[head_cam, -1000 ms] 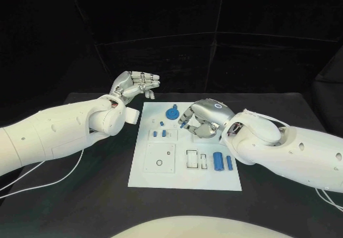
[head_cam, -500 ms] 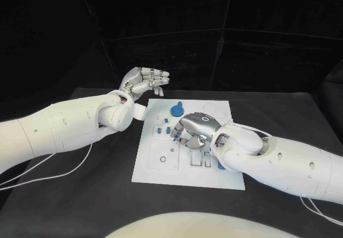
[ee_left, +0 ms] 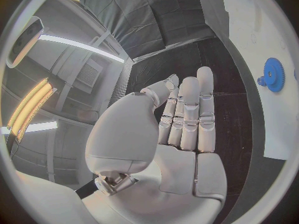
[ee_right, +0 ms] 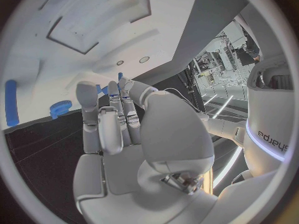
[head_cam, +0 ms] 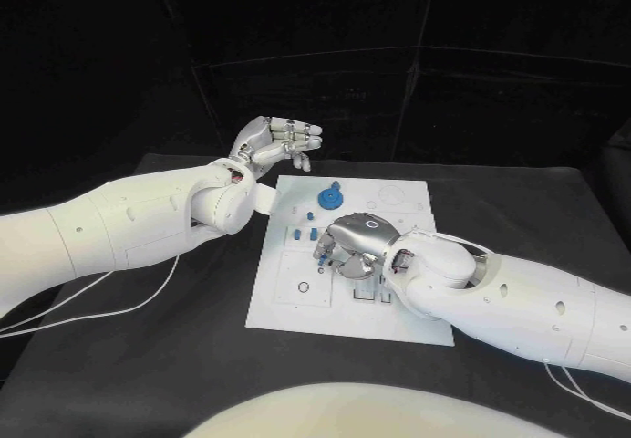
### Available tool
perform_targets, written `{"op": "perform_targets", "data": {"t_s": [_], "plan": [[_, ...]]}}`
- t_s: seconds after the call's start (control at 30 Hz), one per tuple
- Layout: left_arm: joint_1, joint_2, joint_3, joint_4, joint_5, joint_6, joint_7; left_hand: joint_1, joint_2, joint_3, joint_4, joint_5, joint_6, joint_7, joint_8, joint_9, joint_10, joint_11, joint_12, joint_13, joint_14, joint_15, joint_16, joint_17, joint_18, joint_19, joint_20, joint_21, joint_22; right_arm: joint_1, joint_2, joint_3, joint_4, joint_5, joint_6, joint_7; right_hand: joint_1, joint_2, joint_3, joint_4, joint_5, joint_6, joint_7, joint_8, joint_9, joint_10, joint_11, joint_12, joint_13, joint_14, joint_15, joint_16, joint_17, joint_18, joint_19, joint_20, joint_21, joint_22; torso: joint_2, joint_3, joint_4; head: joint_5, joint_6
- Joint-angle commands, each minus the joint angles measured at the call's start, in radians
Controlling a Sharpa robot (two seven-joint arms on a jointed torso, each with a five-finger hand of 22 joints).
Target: Assemble the parts on the task board
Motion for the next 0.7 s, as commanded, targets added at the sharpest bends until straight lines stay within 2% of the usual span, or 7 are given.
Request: {"op": "perform_targets", "data": {"t_s": [0.03,0.4,0.7], "plan": [[0.002,0.001,0.001,0.001,0.004,0.008,0.009,0.001,-0.001,-0.006,-0.002,0.005,-0.01,0.0,-0.001,-0.001,-0.006,-0.001,0.004,-0.001,-0.009,0.0,-0.006,-0.001,0.012,-0.005,0.0,-0.004,0.001,-0.001,0.004,0.0,-0.002,-0.024,0.034,0.004,-0.002,-0.006,0.003,0.001,-0.003,0.002,0.006,-0.003,0.0,0.001,0.001,-0.004,0.001,0.047,-0.002,0.003,0.001,-0.008,-0.003,0.004,0.003,-0.001,0.0,0.0002,0.0006,0.002,-0.003],[0.002,0.001,0.001,0.001,0.004,0.011,0.009,0.001,0.0,-0.006,-0.002,0.005,-0.01,0.0,-0.001,0.0,-0.007,-0.001,0.005,-0.001,-0.009,0.0,-0.006,-0.001,0.012,-0.005,0.001,-0.004,0.001,-0.004,0.012,-0.001,-0.008,-0.036,0.059,-0.003,-0.003,-0.007,0.003,0.001,-0.004,0.002,0.006,-0.003,0.0,0.001,0.001,-0.004,0.001,0.047,-0.002,0.003,-0.001,-0.008,-0.003,0.004,0.004,-0.001,0.0,0.0006,-0.0006,0.008,-0.012],[0.002,0.001,0.001,0.0,0.004,0.014,0.007,0.001,0.002,-0.007,-0.002,0.005,-0.007,-0.002,0.002,0.001,-0.008,-0.001,0.007,-0.001,-0.01,0.0,-0.005,-0.001,0.012,-0.006,0.001,-0.004,0.001,-0.005,0.016,-0.002,-0.016,-0.049,0.063,-0.018,-0.005,-0.006,0.002,0.002,-0.004,0.002,0.006,-0.003,0.0,0.001,0.001,-0.004,0.001,0.047,-0.001,0.003,0.0,-0.008,-0.004,0.005,0.003,-0.002,0.0,0.0007,0.0003,0.008,-0.013]]}}
